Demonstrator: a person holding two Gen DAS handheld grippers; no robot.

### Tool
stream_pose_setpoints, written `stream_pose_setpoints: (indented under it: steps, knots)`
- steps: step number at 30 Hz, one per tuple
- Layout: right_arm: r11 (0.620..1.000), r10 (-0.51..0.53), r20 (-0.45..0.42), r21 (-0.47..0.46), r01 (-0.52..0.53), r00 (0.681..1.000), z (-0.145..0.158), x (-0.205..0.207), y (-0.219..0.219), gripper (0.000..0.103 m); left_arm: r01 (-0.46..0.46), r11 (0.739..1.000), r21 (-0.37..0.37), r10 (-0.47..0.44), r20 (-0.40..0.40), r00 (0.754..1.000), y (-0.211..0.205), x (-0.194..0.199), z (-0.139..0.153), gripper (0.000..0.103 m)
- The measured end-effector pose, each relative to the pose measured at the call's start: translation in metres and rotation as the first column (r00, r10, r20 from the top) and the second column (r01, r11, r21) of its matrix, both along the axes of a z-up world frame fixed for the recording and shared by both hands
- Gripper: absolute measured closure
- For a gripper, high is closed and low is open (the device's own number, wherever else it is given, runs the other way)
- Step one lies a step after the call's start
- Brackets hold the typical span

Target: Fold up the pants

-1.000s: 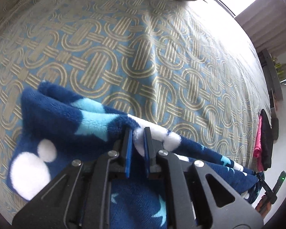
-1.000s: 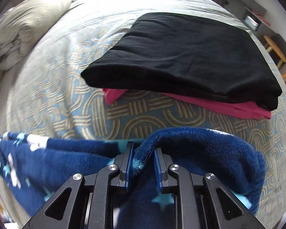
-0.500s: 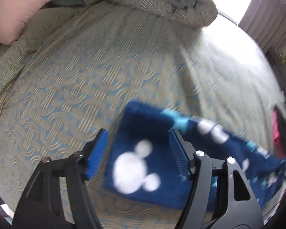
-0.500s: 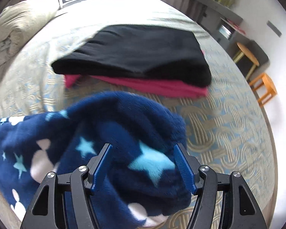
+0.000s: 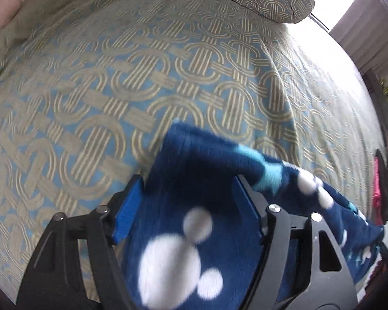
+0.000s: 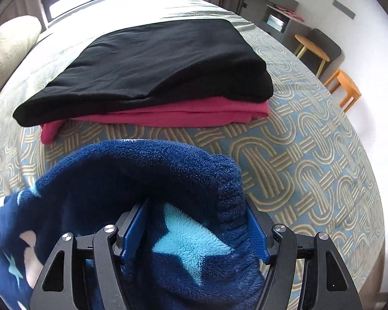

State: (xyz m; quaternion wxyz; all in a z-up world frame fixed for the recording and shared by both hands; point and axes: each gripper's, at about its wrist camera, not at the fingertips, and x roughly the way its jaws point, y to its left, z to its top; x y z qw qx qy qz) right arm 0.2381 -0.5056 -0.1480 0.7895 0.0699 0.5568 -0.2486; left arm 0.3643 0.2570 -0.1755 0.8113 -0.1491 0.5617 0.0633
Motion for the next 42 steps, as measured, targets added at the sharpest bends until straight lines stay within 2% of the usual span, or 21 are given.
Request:
stream_pose_setpoints:
  steps: [2,3,4,5,7,8,9,12,15,18,21,23,27,30,32,34,37,38,39,40,42]
  knots:
    - [1.0,0.005,0.03,0.016,-0.005,1.0,0.005,-0.002,0.0,0.033,0.006,1.0,0.009,-0.006,0.0,1.0,0.0,0.011,-0.003,0.036]
    - [1.0,0.01,0.042,0.024,-0.011,0.999,0.006,-0.002,0.001,0.032,0.013,1.0,0.02,-0.014,0.006,1.0,-0.001,0.016,-0.004,0.048]
    - [0.999,0.015,0.048,0.03,-0.016,0.999,0.006,-0.001,0.001,0.031,0.021,0.999,0.043,-0.021,-0.001,1.0,-0.003,0.019,-0.006,0.087]
    - [0.999,0.017,0.047,0.034,-0.019,0.999,0.004,0.0,0.001,0.029,0.032,0.998,0.048,-0.031,-0.026,0.999,-0.002,0.024,-0.009,0.088]
    - [0.999,0.014,0.033,0.039,-0.016,0.999,-0.005,0.004,0.003,0.032,0.026,0.998,0.051,-0.026,-0.004,1.0,-0.004,0.021,-0.003,0.089]
    - [0.999,0.006,0.037,0.034,-0.007,0.999,-0.007,0.005,0.004,0.04,0.03,0.998,0.051,-0.031,0.015,0.999,-0.002,0.018,0.002,0.089]
    - [0.999,0.002,0.047,0.035,-0.004,0.999,-0.005,0.005,0.003,0.068,0.028,0.998,0.048,-0.03,0.041,0.999,0.0,0.015,0.01,0.089]
    - [0.998,-0.005,0.131,0.065,-0.004,0.991,0.013,-0.001,0.004,0.078,-0.015,1.0,0.026,0.012,0.098,0.995,0.015,0.016,0.026,0.089]
    - [0.998,-0.004,0.184,0.055,-0.006,0.983,0.028,0.003,0.005,0.078,-0.038,0.999,0.027,0.034,0.11,0.993,0.023,0.027,0.02,0.079]
    - [0.999,-0.03,0.114,0.038,0.026,0.993,0.011,0.019,0.004,0.073,-0.063,0.986,0.152,0.052,0.074,0.996,0.023,0.035,0.006,0.073]
    - [0.999,-0.049,0.074,-0.01,0.049,0.996,-0.007,0.025,0.002,0.063,-0.08,0.991,0.108,0.076,0.037,0.996,0.03,0.025,-0.004,0.068]
    - [0.998,-0.068,0.092,0.0,0.068,0.993,-0.002,0.019,0.002,0.057,-0.076,0.995,0.069,0.072,0.05,0.996,0.035,0.012,0.002,0.055]
    - [0.996,-0.088,0.082,0.01,0.087,0.993,0.012,0.002,-0.005,0.045,-0.084,0.989,0.122,0.073,0.098,0.993,0.039,-0.027,0.029,0.048]
    - [0.994,-0.107,0.095,0.029,0.104,0.99,0.027,-0.017,-0.014,0.042,-0.028,0.997,0.066,0.017,0.167,0.986,0.019,-0.064,0.051,0.048]
    - [0.994,-0.102,0.114,0.044,0.098,0.988,0.038,-0.034,-0.013,0.041,0.141,0.99,0.002,-0.139,0.18,0.974,-0.022,-0.09,0.059,0.048]
    - [0.996,-0.084,0.126,0.053,0.078,0.988,0.045,-0.049,-0.01,0.04,0.33,0.944,-0.024,-0.321,0.173,0.931,-0.072,-0.11,0.059,0.048]
    - [0.997,-0.062,0.141,0.058,0.054,0.988,0.055,-0.08,0.002,0.039,0.601,0.79,-0.118,-0.58,0.173,0.796,-0.16,-0.147,0.049,0.048]
    - [0.997,-0.064,0.143,0.061,0.056,0.988,0.056,-0.087,0.002,0.039,0.697,0.7,-0.154,-0.677,0.17,0.717,-0.2,-0.165,0.042,0.048]
    - [0.996,-0.065,0.153,0.068,0.055,0.986,0.057,-0.096,0.006,0.039,0.741,0.651,-0.166,-0.722,0.168,0.671,-0.223,-0.176,0.039,0.048]
    - [0.996,-0.058,0.162,0.077,0.046,0.985,0.058,-0.102,0.008,0.039,0.793,0.582,-0.178,-0.777,0.165,0.607,-0.252,-0.188,0.032,0.048]
    - [0.994,-0.004,0.174,0.104,-0.015,0.985,0.057,-0.111,0.019,0.039,0.846,0.493,-0.204,-0.84,0.143,0.524,-0.298,-0.203,0.015,0.048]
